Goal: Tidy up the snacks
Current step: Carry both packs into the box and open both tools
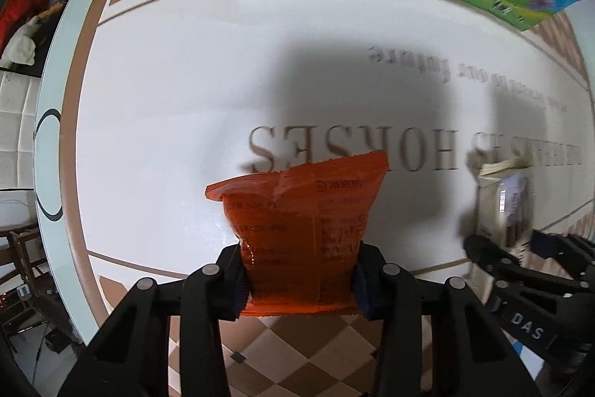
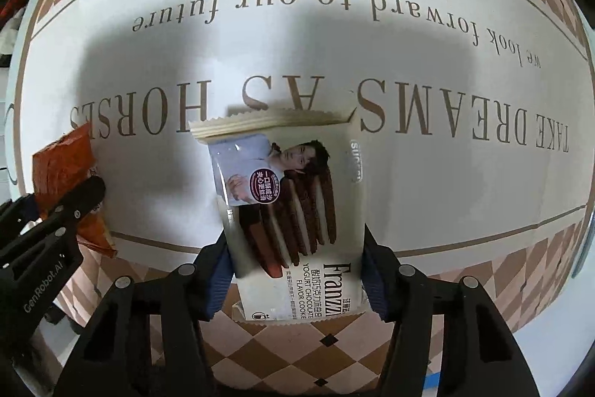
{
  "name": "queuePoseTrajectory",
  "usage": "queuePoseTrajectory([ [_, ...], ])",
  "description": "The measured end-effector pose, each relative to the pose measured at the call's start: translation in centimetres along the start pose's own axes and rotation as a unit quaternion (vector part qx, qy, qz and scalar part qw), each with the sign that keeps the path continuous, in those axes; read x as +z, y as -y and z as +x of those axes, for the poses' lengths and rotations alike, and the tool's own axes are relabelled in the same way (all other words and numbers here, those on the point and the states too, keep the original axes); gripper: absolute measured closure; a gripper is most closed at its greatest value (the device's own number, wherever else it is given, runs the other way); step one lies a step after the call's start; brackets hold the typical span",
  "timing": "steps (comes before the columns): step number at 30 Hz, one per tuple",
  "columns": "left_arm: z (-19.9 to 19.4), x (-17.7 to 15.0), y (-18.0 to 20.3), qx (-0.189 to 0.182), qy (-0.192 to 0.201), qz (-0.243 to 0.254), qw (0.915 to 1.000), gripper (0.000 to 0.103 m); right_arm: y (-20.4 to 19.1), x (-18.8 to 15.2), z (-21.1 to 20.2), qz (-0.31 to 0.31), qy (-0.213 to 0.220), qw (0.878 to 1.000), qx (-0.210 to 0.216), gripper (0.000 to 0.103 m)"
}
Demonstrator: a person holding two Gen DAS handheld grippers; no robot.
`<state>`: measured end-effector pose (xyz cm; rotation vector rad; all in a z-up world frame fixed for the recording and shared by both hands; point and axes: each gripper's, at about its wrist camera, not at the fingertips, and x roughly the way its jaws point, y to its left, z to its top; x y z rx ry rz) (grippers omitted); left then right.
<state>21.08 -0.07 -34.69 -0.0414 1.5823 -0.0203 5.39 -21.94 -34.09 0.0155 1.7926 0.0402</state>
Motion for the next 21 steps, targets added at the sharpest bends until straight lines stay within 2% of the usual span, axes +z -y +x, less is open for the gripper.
queuePoseTrajectory([
  [2, -1.6, 0.3, 0.7, -0.010, 0.010, 0.001, 0.9999, 0.063, 0.1, -0.3, -0.7, 0.003, 0.006, 1.000, 0.013, 0.041],
  [6, -6.2, 1.9, 1.5, -0.050, 0.034, -0.003, 0.9982, 0.063, 0.1, -0.7, -4.8, 0.002, 0.029, 0.998, 0.058, 0.041],
  [10, -12.1, 5.5, 2.2, -0.095, 0.073, 0.000, 0.9928, 0.063, 0.5, 0.3, -11.5, -0.008, 0.074, 0.992, 0.103, 0.041],
  [12, -15.2, 8.6, 2.6, -0.117, 0.092, 0.005, 0.9889, 0.063, 1.0, 1.7, -15.3, -0.010, 0.105, 0.987, 0.122, 0.041],
  [15, -17.0, 11.9, 2.2, -0.127, 0.112, 0.005, 0.9855, 0.062, 1.9, 4.9, -19.6, -0.010, 0.134, 0.981, 0.138, 0.041],
  [18, -17.6, 16.9, 1.3, -0.120, 0.121, 0.003, 0.9855, 0.062, 3.0, 9.2, -23.3, -0.009, 0.173, 0.978, 0.117, 0.041],
  [20, -16.9, 21.0, 0.8, -0.120, 0.103, -0.001, 0.9875, 0.062, 3.1, 12.3, -24.4, -0.002, 0.185, 0.977, 0.102, 0.041],
  [21, -16.8, 21.9, 0.9, -0.120, 0.094, -0.003, 0.9883, 0.062, 3.0, 13.8, -24.5, 0.002, 0.185, 0.978, 0.099, 0.041],
])
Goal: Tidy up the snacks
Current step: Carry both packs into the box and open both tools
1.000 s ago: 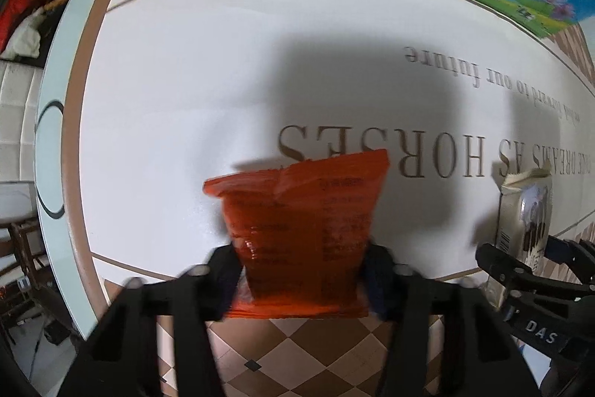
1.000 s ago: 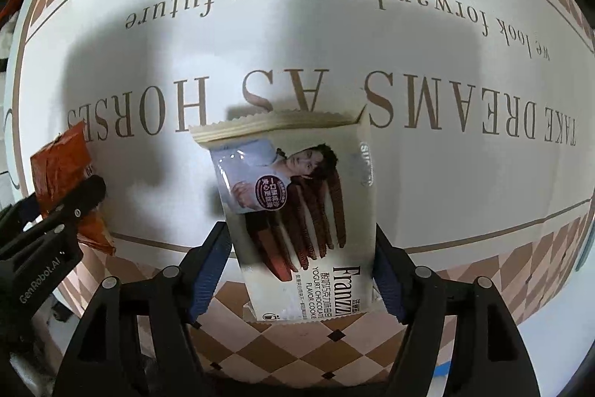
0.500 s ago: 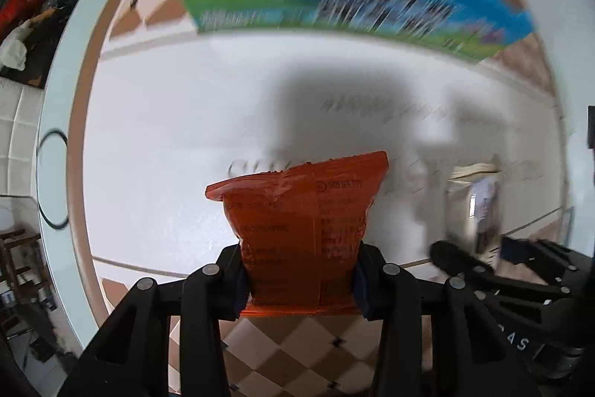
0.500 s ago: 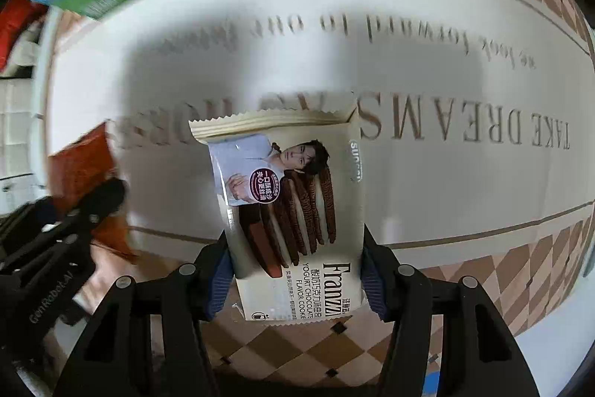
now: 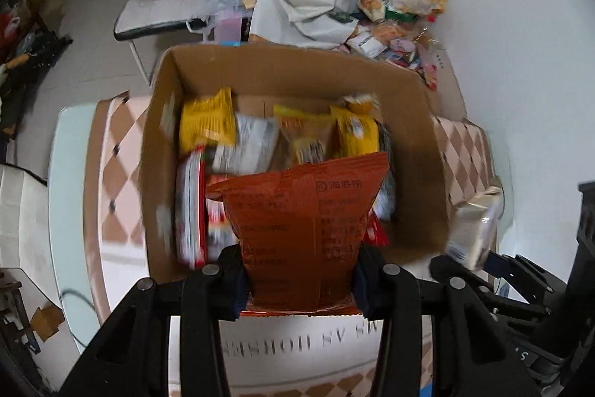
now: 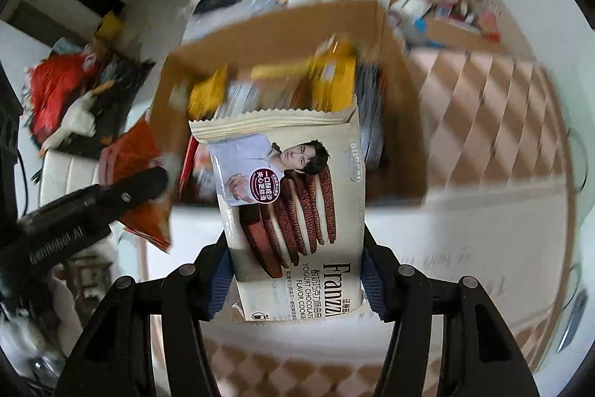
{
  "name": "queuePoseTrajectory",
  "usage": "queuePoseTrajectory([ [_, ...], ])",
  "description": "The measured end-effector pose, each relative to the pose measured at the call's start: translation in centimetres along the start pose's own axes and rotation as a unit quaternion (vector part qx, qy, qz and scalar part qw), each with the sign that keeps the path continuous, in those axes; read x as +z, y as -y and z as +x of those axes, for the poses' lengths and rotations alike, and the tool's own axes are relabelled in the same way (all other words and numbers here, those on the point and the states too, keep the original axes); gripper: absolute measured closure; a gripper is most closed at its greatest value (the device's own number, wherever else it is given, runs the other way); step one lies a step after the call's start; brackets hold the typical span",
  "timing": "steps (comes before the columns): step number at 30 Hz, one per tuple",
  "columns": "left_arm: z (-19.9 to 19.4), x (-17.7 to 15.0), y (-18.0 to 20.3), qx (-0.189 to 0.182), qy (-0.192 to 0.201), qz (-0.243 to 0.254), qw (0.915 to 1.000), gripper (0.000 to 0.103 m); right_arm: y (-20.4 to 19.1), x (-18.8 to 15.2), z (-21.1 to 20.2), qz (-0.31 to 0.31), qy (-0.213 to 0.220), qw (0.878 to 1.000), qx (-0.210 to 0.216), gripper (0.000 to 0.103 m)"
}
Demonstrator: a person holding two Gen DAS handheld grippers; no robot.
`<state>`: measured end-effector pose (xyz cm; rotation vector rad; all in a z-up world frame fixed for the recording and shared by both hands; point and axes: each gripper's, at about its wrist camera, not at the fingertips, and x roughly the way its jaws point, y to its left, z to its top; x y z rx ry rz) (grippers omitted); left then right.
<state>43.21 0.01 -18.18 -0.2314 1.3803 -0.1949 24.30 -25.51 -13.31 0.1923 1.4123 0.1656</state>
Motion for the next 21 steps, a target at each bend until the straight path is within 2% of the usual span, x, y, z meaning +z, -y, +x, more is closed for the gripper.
queuePoseTrajectory([
  [1, 1.4, 1.9, -0.3, 0.002, -0.014, -0.004, 0.9999, 0.062, 0.0, 1.3, 0.1, 0.003, 0.000, 1.000, -0.004, 0.041],
  [5, 6.3, 5.6, -1.7, 0.004, -0.063, -0.020, 0.9978, 0.062, 0.1, 6.3, 3.4, 0.009, -0.013, 0.999, -0.034, 0.041],
  [8, 9.4, 6.9, -2.2, -0.003, -0.100, -0.027, 0.9946, 0.062, 0.4, 8.5, 6.8, 0.013, -0.029, 0.998, -0.050, 0.041],
  [12, 12.2, 7.4, -2.4, -0.010, -0.136, -0.030, 0.9902, 0.062, 1.7, 9.8, 11.4, 0.013, -0.052, 0.996, -0.067, 0.041],
  [16, 13.7, 7.6, -2.4, -0.016, -0.158, -0.029, 0.9870, 0.062, 2.7, 10.2, 13.7, 0.019, -0.066, 0.995, -0.071, 0.041],
  [20, 14.6, 7.2, -2.0, -0.015, -0.186, -0.019, 0.9823, 0.061, 3.8, 10.7, 14.8, 0.037, -0.076, 0.995, -0.052, 0.040],
  [21, 14.8, 7.0, -1.9, -0.013, -0.191, -0.018, 0.9814, 0.057, 4.1, 10.7, 15.2, 0.041, -0.085, 0.995, -0.044, 0.039],
])
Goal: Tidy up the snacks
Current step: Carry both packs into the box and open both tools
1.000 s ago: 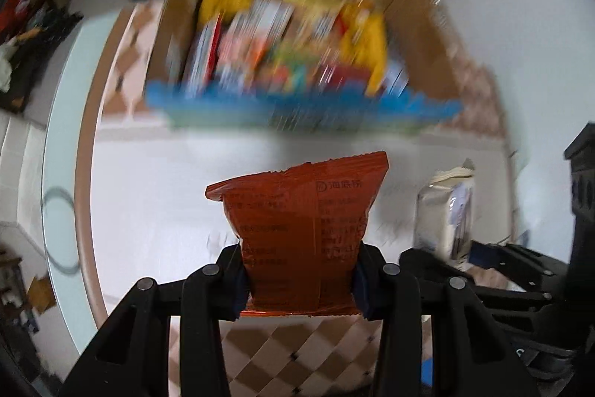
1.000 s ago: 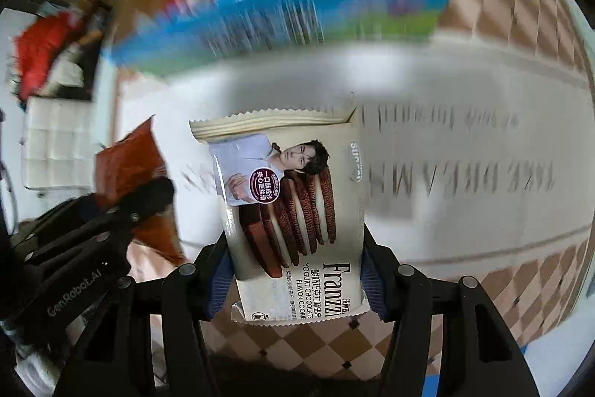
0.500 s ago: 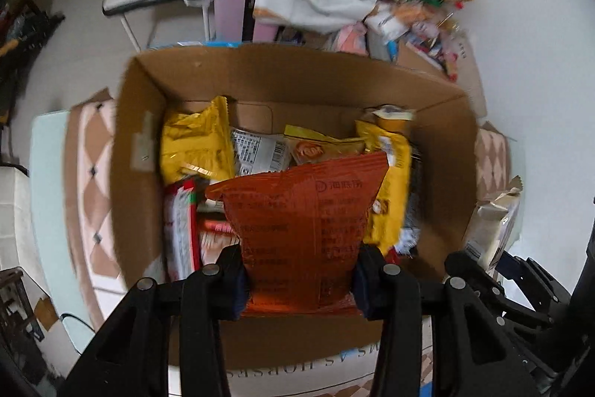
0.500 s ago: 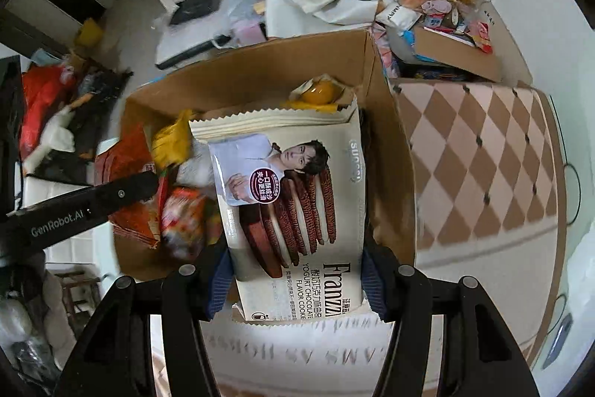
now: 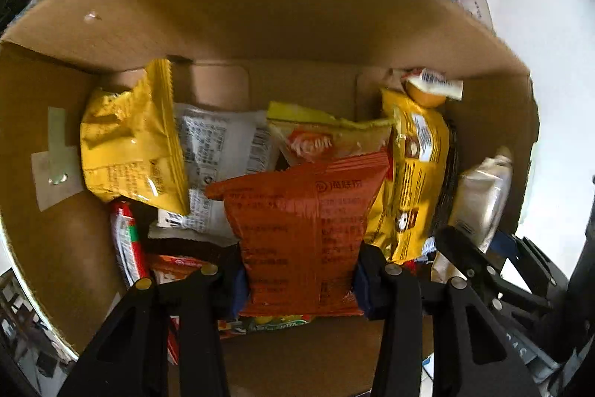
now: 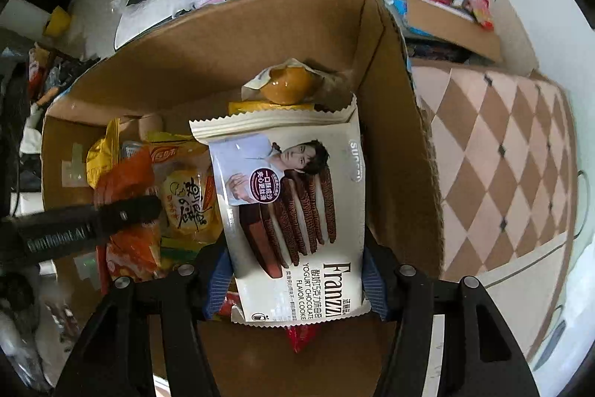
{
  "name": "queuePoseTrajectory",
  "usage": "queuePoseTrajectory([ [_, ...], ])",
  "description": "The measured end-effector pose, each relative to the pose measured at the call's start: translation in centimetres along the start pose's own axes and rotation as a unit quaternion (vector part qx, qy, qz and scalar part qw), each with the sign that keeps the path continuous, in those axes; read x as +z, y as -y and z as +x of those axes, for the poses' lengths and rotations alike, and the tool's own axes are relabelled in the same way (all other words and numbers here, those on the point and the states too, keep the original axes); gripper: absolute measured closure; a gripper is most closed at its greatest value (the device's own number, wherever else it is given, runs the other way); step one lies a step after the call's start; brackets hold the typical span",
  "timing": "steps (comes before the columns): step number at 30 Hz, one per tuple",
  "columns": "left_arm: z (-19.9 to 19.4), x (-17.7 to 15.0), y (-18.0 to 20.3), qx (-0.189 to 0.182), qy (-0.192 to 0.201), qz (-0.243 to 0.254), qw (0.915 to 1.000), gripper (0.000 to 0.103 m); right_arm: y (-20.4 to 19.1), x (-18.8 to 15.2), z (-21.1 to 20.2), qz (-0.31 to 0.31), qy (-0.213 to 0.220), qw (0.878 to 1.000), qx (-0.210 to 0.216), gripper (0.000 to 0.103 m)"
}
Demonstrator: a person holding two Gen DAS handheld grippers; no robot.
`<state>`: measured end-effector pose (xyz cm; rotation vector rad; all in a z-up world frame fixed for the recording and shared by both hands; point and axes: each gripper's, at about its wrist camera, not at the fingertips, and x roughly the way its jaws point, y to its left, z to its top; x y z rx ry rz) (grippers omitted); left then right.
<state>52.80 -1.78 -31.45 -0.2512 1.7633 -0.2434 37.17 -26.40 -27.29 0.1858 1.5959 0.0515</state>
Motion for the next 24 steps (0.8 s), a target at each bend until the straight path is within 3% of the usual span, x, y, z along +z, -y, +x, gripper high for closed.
queuePoseTrajectory([
  [2, 0.2, 0.0, -0.1, -0.005, -0.003, -0.003, 1.0000, 0.047, 0.3, 0.3, 1.1, 0.005, -0.028, 1.000, 0.005, 0.038],
  [4, -0.2, -0.1, -0.2, -0.008, 0.009, -0.007, 0.9999, 0.031, 0.2, 0.2, 0.8, 0.001, -0.024, 1.000, -0.005, 0.027],
  [5, -0.3, -0.1, -0.2, -0.009, 0.013, -0.007, 0.9998, 0.029, 0.1, 0.2, 0.6, -0.001, -0.017, 1.000, -0.013, 0.016],
  [6, -0.5, -0.1, -0.2, -0.009, 0.016, -0.007, 0.9998, 0.029, 0.0, 0.2, 0.3, -0.002, -0.014, 1.000, -0.011, 0.014],
  [16, -3.7, -2.2, 0.4, 0.016, 0.069, 0.007, 0.9975, 0.016, 0.1, -0.6, -2.1, -0.005, 0.002, 1.000, -0.024, 0.011],
  [20, -4.8, -4.3, 0.1, 0.045, 0.093, 0.011, 0.9946, 0.015, -0.2, -2.0, -3.2, -0.015, 0.014, 0.999, -0.034, 0.009],
  [24, -6.0, -6.9, -0.5, 0.051, 0.118, 0.004, 0.9916, 0.015, -0.2, -3.7, -4.5, -0.021, 0.036, 0.998, -0.046, 0.007],
])
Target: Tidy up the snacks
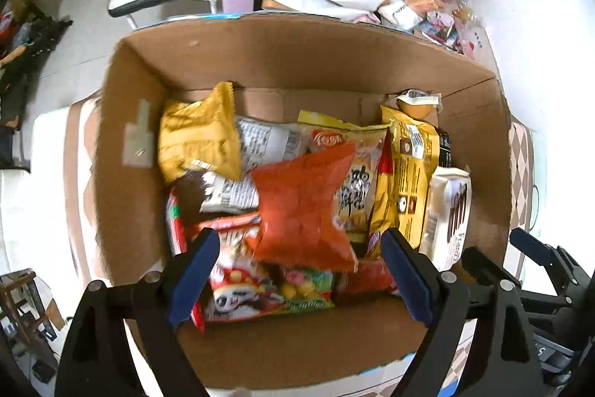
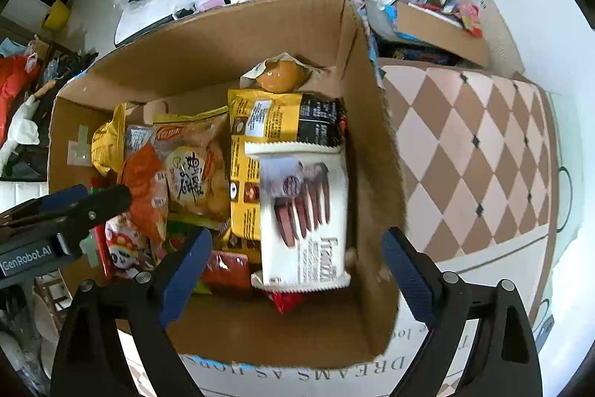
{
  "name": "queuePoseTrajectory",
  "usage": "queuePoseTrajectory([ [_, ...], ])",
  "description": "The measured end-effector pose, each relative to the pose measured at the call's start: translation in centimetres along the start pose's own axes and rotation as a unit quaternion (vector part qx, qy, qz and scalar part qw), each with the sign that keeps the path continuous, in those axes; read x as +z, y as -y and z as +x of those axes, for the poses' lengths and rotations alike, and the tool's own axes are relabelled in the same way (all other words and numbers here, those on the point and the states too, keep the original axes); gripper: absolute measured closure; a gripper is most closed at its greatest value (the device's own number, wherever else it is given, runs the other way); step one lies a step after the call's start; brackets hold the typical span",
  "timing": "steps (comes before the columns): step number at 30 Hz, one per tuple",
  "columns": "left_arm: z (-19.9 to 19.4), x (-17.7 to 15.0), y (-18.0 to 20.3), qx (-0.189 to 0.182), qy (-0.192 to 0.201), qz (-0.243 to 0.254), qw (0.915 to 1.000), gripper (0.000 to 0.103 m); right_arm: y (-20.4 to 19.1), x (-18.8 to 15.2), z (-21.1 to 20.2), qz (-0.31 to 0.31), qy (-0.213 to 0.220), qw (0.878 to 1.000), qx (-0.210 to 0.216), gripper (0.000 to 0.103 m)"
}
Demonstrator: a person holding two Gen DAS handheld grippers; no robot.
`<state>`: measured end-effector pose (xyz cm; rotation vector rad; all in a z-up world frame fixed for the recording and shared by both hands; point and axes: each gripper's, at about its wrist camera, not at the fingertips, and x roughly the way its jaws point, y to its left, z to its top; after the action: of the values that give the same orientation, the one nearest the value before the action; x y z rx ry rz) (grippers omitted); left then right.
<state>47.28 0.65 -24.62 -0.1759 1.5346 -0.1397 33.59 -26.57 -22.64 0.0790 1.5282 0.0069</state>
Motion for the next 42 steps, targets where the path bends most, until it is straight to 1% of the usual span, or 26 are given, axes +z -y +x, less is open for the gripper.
queuePoseTrajectory([
  [3, -1.2, -2.0, 0.0, 0.018, 0.030, -0.006, 0.9994, 0.015, -0.1, -1.5, -1.2, -0.004, 0.019, 1.000, -0.004, 0.007],
  [5, -1.8, -3.1, 0.3, 0.028, 0.045, -0.006, 0.9986, 0.015, 0.1, -2.5, -1.9, -0.001, 0.025, 1.000, 0.001, 0.007],
  [9, -3.3, -5.1, 0.8, 0.036, 0.071, -0.009, 0.9968, 0.015, 0.4, -4.7, -3.6, 0.005, 0.043, 0.999, 0.005, 0.007],
  [12, -5.4, -6.9, 1.4, 0.045, 0.102, -0.006, 0.9937, 0.015, 0.6, -6.3, -5.1, 0.003, 0.061, 0.998, 0.004, 0.007],
  [16, -8.8, -9.4, 2.3, 0.057, 0.146, 0.000, 0.9876, 0.014, 0.6, -8.5, -7.9, -0.003, 0.093, 0.996, 0.004, 0.007],
  [19, -11.6, -12.0, 3.0, 0.064, 0.184, 0.005, 0.9809, 0.014, 0.3, -10.7, -10.6, -0.013, 0.123, 0.992, 0.006, 0.007],
  [22, -13.7, -14.5, 3.4, 0.067, 0.210, 0.006, 0.9754, 0.015, 0.2, -13.5, -13.7, -0.024, 0.154, 0.988, 0.007, 0.007],
  [23, -14.6, -15.7, 3.6, 0.067, 0.220, 0.007, 0.9733, 0.015, 0.0, -13.9, -14.2, -0.025, 0.158, 0.987, 0.008, 0.007],
  [26, -16.5, -18.5, 4.0, 0.069, 0.241, 0.009, 0.9680, 0.014, 0.0, -17.0, -17.1, -0.033, 0.181, 0.983, 0.018, 0.007],
  [31, -19.4, -23.0, 4.4, 0.078, 0.266, 0.008, 0.9608, 0.014, 0.4, -21.3, -21.3, -0.035, 0.213, 0.976, 0.027, 0.007],
  [35, -21.7, -26.2, 4.7, 0.072, 0.282, 0.005, 0.9565, 0.014, 0.7, -24.8, -24.6, -0.035, 0.238, 0.970, 0.034, 0.007],
  [38, -22.7, -27.9, 4.9, 0.068, 0.284, 0.003, 0.9564, 0.014, 0.9, -27.1, -26.7, -0.037, 0.252, 0.966, 0.036, 0.007],
  [42, -23.7, -29.7, 5.4, 0.078, 0.286, 0.009, 0.9551, 0.015, 1.1, -29.8, -28.7, -0.042, 0.256, 0.965, 0.045, 0.007],
])
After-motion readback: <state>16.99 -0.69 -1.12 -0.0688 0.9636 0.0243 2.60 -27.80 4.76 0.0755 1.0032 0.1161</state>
